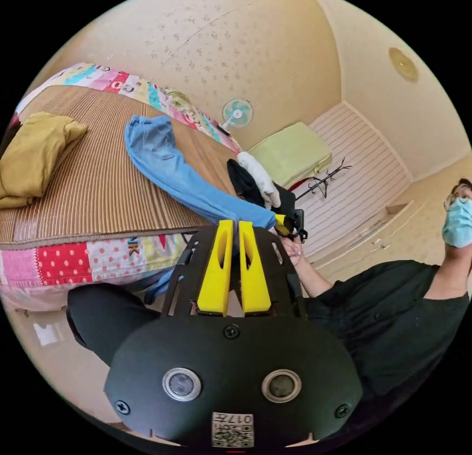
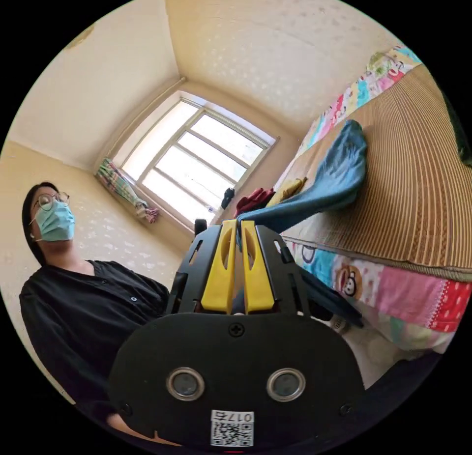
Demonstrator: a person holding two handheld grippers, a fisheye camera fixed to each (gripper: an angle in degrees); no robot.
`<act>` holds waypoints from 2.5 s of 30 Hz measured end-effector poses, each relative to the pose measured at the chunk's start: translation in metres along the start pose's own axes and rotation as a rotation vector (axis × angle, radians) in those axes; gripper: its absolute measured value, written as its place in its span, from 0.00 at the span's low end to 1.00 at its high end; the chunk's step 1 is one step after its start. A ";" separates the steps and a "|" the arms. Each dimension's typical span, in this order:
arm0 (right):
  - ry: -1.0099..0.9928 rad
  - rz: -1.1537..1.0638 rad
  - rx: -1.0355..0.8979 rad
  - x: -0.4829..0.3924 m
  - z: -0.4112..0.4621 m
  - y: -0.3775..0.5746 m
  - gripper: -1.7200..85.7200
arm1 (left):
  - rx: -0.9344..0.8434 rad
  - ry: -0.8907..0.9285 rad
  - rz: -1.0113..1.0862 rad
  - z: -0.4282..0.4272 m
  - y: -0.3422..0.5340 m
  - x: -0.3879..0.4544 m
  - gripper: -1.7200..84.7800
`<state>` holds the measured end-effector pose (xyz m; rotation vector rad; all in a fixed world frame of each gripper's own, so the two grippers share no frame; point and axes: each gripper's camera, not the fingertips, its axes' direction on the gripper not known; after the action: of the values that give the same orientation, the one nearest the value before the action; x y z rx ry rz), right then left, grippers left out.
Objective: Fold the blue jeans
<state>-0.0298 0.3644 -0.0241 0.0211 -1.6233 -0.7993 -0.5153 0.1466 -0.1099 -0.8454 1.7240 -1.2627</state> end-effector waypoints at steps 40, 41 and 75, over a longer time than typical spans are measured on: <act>0.631 0.105 -0.240 -0.004 0.027 0.039 0.04 | -0.267 -0.094 -0.218 0.047 0.030 -0.082 0.04; 0.674 0.148 -0.277 -0.002 0.024 0.056 0.05 | -0.277 -0.084 -0.243 0.045 0.038 -0.085 0.06; 0.527 -0.170 0.114 -0.119 -0.020 -0.071 0.02 | -0.167 0.039 0.267 0.168 -0.116 0.116 0.09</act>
<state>-0.0142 0.3537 -0.1630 0.4222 -1.1718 -0.7516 -0.4096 -0.0546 -0.0515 -0.6607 1.9216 -0.9731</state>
